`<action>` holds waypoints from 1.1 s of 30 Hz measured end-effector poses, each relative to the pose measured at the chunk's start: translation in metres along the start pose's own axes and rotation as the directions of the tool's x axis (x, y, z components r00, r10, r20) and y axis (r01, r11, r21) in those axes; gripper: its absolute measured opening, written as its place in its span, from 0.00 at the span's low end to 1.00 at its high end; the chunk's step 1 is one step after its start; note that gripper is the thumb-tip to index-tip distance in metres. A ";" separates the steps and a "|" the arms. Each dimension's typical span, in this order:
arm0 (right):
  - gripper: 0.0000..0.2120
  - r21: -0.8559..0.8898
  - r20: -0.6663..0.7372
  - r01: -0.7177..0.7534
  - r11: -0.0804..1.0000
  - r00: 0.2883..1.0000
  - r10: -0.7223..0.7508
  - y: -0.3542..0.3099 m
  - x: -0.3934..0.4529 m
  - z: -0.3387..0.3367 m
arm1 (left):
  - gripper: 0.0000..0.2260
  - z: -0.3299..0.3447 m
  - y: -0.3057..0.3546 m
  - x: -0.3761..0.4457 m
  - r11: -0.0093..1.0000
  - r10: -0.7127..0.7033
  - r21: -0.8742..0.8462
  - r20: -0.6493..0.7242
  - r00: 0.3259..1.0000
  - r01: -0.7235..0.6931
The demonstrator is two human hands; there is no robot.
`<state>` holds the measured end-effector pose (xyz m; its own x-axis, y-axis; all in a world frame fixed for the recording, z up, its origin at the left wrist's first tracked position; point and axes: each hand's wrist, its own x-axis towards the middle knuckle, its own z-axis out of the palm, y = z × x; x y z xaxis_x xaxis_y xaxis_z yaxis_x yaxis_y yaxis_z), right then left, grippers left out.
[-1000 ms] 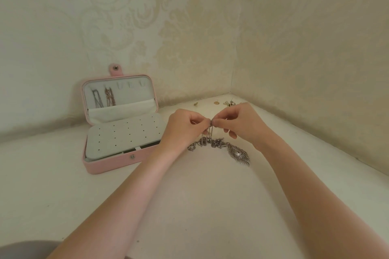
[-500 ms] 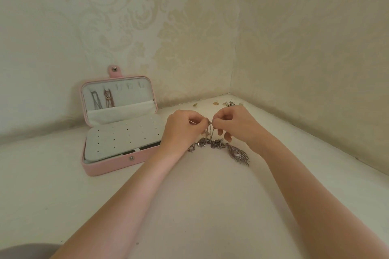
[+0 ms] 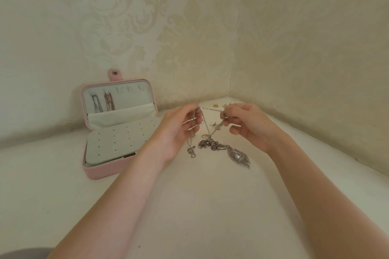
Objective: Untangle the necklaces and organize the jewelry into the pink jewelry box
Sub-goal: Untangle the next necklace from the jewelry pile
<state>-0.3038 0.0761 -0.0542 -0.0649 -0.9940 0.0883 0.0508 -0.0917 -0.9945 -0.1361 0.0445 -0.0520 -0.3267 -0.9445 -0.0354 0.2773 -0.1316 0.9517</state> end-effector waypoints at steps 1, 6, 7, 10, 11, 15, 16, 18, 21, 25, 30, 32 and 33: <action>0.10 0.027 0.004 0.002 1.000 1.000 -0.002 -0.001 0.000 -0.001 | 0.07 0.000 0.000 0.000 1.000 0.005 -0.005 -0.003 1.000 -0.005; 0.15 0.118 0.026 0.019 0.993 0.999 -0.022 -0.003 0.000 -0.003 | 0.07 0.000 -0.001 0.001 0.997 0.041 -0.070 -0.056 0.998 -0.045; 0.15 0.140 0.020 0.023 0.990 0.999 -0.027 -0.003 0.001 -0.004 | 0.07 -0.001 0.000 0.001 0.992 0.043 -0.116 -0.070 0.997 -0.051; 0.15 0.247 -0.034 0.037 0.968 0.999 -0.029 -0.003 0.003 -0.008 | 0.07 -0.003 0.001 0.003 0.979 0.063 -0.187 -0.118 0.991 -0.085; 0.15 0.286 -0.064 0.043 0.957 0.998 -0.026 -0.003 0.004 -0.010 | 0.07 -0.003 0.001 0.003 0.983 0.079 -0.155 -0.130 0.988 -0.099; 0.15 0.316 -0.133 0.068 0.946 0.991 -0.027 -0.002 0.006 -0.014 | 0.06 0.000 -0.004 0.001 0.966 0.215 0.168 -0.102 0.971 -0.196; 0.15 0.310 -0.130 0.069 0.948 0.991 -0.030 -0.002 0.006 -0.014 | 0.06 0.000 -0.005 0.000 0.945 0.247 0.242 -0.083 0.966 -0.220; 0.15 0.285 -0.106 0.073 0.956 0.993 -0.045 -0.002 0.005 -0.013 | 0.06 -0.001 -0.010 0.001 0.844 0.334 0.448 -0.011 0.943 -0.294; 0.15 0.199 -0.032 0.078 0.977 0.997 -0.073 -0.005 0.002 -0.010 | 0.02 0.000 -0.017 0.000 0.533 0.372 0.745 0.218 0.902 -0.400; 0.13 0.104 0.039 0.065 0.992 0.997 -0.069 -0.008 -0.001 -0.001 | 0.11 0.004 -0.025 0.002 0.509 0.244 0.728 0.388 0.889 -0.458; 0.09 0.069 0.106 0.058 0.996 0.992 -0.065 -0.011 -0.004 0.003 | 0.08 0.007 -0.025 0.003 0.714 0.229 0.563 0.375 0.898 -0.417; 0.08 0.093 0.116 0.061 0.994 0.991 -0.072 -0.011 -0.004 0.003 | 0.06 0.007 -0.024 0.001 0.768 0.220 0.512 0.353 0.910 -0.384; 0.07 0.111 0.121 0.061 0.992 0.990 -0.074 -0.010 -0.004 0.003 | 0.05 0.007 -0.024 0.001 0.801 0.205 0.484 0.332 0.921 -0.353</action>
<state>-0.3013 0.0804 -0.0441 0.0523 -0.9844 0.1683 0.1575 -0.1583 -0.9748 -0.1493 0.0490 -0.0724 -0.5443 -0.7964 0.2635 -0.1001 0.3735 0.9222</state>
